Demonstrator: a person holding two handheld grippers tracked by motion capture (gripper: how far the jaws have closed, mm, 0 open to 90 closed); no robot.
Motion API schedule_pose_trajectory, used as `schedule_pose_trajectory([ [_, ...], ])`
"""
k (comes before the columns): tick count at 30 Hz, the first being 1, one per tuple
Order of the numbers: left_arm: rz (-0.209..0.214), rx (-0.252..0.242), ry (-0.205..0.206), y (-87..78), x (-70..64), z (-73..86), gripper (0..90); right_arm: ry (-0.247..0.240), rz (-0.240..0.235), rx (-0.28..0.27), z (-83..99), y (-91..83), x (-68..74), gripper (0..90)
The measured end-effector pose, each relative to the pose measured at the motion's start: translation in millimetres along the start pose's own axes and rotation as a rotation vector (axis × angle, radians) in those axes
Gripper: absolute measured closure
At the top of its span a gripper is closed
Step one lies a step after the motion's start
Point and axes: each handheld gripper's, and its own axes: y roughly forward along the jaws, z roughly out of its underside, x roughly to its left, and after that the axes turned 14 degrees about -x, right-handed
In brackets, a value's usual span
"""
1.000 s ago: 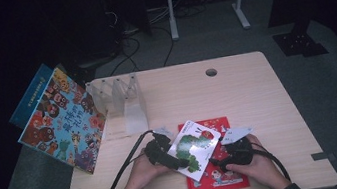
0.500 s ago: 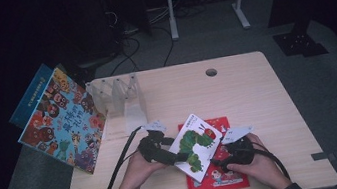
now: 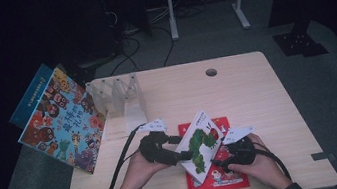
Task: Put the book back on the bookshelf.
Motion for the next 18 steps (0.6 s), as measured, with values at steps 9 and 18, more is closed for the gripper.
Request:
schedule_pose_trajectory([
  [9, 0.043, 0.082, -0.003, 18.9, -3.4, 7.1, 33.4, -0.005, -0.001, 0.002, 0.2, -0.7, -0.2, 13.3],
  [18, 0.012, 0.105, -0.007, 17.6, -1.4, -1.2, 51.3, 0.005, 0.012, -0.003, 0.2, 0.0, 2.1, 13.8],
])
